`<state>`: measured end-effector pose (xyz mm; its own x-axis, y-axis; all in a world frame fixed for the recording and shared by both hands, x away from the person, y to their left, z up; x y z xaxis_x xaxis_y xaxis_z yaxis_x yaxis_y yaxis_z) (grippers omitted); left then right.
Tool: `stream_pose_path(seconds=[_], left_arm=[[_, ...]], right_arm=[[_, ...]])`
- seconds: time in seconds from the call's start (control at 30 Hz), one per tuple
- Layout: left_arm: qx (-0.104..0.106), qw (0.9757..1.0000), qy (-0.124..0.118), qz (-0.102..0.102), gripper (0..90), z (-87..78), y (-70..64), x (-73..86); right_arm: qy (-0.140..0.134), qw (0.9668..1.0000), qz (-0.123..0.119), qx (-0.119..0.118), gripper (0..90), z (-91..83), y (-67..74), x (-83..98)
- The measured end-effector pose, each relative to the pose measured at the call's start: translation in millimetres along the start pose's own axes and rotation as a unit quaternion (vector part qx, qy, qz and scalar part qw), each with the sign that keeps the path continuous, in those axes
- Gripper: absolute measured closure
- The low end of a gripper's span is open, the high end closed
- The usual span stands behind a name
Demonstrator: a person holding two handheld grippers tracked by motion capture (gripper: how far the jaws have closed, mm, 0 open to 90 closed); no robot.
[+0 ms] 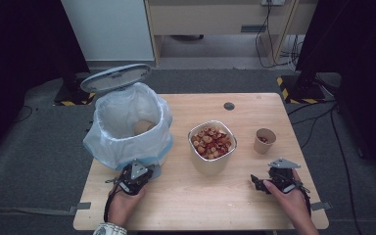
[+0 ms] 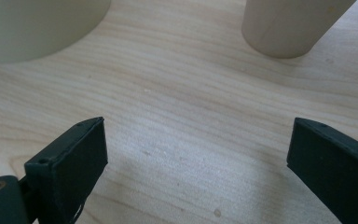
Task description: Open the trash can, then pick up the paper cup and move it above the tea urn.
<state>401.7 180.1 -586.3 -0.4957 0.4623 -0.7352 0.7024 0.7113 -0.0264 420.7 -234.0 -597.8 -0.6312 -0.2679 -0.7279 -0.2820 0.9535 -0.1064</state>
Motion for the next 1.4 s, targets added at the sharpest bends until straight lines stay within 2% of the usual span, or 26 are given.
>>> stream_pose_path(seconds=[0.1, 0.33, 0.4, 0.63, 0.73, 0.9, 0.93, 1.03, 1.07, 1.17, 1.2, 1.27, 1.4], left_arm=[[0.000, 1.0000, 0.000, 0.000, 89.4, 0.0, 0.0, 0.0], [-0.001, 1.0000, -0.001, 0.001, 89.4, 0.1, -0.2, -0.1], [0.000, 1.0000, 0.000, 0.000, 89.4, 0.0, -0.1, 0.1], [0.001, 1.0000, -0.001, -0.001, 89.4, 0.0, 0.1, 0.0], [0.001, 1.0000, -0.001, 0.000, 89.4, 0.0, 0.1, 0.0], [0.000, 1.0000, -0.001, -0.001, 89.4, 0.0, 0.0, 0.0], [0.000, 1.0000, -0.002, -0.001, 89.4, 0.0, 0.0, 0.0], [0.000, 1.0000, -0.002, -0.001, 89.4, 0.0, 0.0, 0.0], [0.000, 1.0000, -0.001, 0.000, 89.4, 0.1, -0.1, 0.0], [0.001, 1.0000, -0.003, -0.001, 89.5, 0.1, 0.1, 0.0], [0.001, 1.0000, -0.002, -0.001, 89.5, 0.0, 0.2, 0.0], [-0.001, 1.0000, -0.001, 0.000, 89.4, 0.1, -0.2, 0.0], [-0.001, 1.0000, -0.001, 0.000, 89.4, 0.1, -0.3, 0.0]], right_arm=[[-0.007, 0.9999, 0.015, 0.004, 6.1, -1.5, -3.0, -4.8], [-0.033, 0.9977, 0.045, 0.039, 7.5, -7.6, -20.8, -25.0], [-0.039, 0.9967, 0.055, 0.045, 7.7, -7.3, -23.0, -32.5], [-0.052, 0.9941, 0.071, 0.063, 7.6, -3.8, -24.1, -48.3], [-0.060, 0.9910, 0.082, 0.088, 7.0, 3.5, -29.1, -55.7], [-0.068, 0.9880, 0.097, 0.099, 6.7, 12.8, -33.6, -62.5], [-0.073, 0.9865, 0.100, 0.107, 6.8, 18.0, -35.6, -66.2], [-0.072, 0.9861, 0.102, 0.110, 6.5, 23.6, -36.8, -69.4], [-0.074, 0.9849, 0.108, 0.114, 6.5, 28.3, -38.8, -72.7], [-0.078, 0.9846, 0.112, 0.110, 6.6, 32.9, -39.3, -76.0], [-0.082, 0.9831, 0.122, 0.110, 6.9, 36.9, -41.1, -77.4], [-0.082, 0.9823, 0.128, 0.109, 6.6, 40.8, -42.4, -77.0], [-0.092, 0.9827, 0.123, 0.103, 6.4, 45.1, -43.3, -78.9]])
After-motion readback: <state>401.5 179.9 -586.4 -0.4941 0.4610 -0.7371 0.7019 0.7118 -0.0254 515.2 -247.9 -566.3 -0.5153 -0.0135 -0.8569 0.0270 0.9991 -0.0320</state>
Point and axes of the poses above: each handheld gripper's, and its own axes: z roughly forward along the jaws, x roughly out of its underside, y roughly to its left, the point moved 10 cm from there along z, roughly forward along the jaws, and after that the axes turned 11 degrees about x, right-handed, at the moved point
